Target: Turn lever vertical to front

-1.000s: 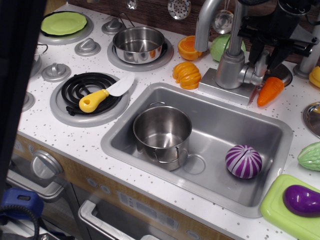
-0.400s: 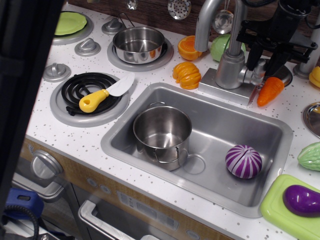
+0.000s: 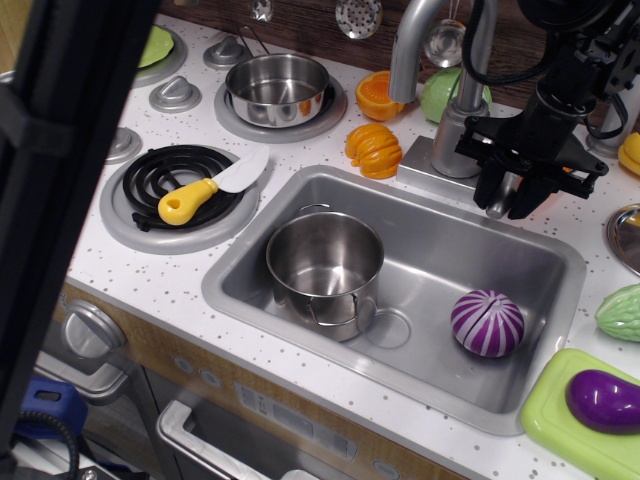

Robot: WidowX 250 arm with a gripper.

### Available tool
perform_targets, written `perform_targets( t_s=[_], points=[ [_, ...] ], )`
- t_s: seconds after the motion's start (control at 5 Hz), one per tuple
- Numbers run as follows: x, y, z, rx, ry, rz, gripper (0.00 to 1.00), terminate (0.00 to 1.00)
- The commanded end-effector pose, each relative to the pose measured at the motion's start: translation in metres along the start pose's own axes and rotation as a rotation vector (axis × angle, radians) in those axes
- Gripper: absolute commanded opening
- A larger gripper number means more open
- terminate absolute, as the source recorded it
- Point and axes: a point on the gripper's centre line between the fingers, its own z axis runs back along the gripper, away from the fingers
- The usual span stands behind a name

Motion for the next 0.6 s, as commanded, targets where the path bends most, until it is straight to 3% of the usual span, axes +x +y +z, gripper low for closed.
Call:
perform_targets(
  t_s=[0.0,0.2,0.4],
  points=[
    [0.003,-0.01,0.018,-0.025,-0.059,-0.027,0.0,0.0],
    [0.005,-0.009,0.035,-0.011,-0.039,-0.031,1.0,0.0],
    [0.004,-0.006,0.053,0.001,-0.013,-0.032,1.0,1.0]
  ],
)
